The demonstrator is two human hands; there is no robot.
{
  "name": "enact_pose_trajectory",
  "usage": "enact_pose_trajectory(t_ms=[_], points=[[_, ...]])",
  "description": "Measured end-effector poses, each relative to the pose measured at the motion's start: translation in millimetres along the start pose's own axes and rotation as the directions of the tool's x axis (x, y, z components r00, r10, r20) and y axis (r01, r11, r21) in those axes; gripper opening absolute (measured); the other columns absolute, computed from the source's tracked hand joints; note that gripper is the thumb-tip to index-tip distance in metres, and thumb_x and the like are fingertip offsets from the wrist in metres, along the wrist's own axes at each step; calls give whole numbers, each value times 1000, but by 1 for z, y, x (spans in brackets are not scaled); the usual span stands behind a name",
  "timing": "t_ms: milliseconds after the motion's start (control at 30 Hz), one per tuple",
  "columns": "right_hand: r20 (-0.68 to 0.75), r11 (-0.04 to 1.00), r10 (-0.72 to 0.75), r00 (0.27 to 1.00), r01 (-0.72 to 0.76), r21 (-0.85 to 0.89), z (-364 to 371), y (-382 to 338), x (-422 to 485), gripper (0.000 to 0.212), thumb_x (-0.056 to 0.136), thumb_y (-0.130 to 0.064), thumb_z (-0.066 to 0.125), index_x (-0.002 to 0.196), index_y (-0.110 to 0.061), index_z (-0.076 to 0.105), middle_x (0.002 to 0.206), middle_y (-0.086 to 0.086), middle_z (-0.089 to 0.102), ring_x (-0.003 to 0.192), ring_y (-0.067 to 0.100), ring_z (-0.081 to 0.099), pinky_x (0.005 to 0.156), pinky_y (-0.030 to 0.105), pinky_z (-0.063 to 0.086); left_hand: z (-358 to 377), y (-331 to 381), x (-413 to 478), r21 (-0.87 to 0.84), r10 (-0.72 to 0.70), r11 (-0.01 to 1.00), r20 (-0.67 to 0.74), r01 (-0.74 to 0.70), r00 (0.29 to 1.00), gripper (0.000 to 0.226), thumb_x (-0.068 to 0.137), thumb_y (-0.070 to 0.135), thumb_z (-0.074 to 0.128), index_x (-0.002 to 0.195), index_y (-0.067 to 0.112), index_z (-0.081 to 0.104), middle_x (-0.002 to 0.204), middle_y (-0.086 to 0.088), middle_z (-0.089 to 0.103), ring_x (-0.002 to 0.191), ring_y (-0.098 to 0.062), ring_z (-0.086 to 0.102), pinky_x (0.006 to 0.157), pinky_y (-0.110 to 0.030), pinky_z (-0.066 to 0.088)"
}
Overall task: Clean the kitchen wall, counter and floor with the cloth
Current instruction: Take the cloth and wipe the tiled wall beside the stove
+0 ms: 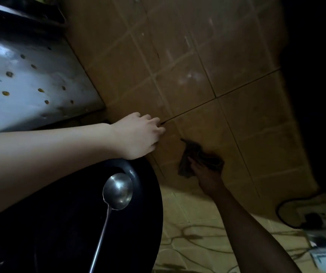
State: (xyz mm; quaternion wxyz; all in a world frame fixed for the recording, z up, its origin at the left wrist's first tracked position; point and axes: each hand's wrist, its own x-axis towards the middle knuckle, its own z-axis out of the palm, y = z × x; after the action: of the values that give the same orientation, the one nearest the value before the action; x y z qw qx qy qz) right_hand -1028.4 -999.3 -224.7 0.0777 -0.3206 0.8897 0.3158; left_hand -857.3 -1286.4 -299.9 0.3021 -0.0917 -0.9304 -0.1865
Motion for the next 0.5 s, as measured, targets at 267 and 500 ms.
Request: enact_pose_trajectory(t_ms=[267,500], points=[[-230,994,103,968,-110,-19,-19,48,-51,66,89,19,36,148,-6,18,159,8,7,147,23,6,112,34,26,4,32,7,4,95,995,2,-95,995,34,100,34,27,121,13,45,120,-4,47,101,-22,52,72,-29,35],[-494,976,156,855,-211,-58,-81,69,-46,72,84,19,45,148,-11,28,158,7,15,147,23,3,113,45,25,5,45,16,-71,53,996,65,-48,997,34,101,38,31,126,18,42,122,-2,45,107,-21,49,81,-30,37]])
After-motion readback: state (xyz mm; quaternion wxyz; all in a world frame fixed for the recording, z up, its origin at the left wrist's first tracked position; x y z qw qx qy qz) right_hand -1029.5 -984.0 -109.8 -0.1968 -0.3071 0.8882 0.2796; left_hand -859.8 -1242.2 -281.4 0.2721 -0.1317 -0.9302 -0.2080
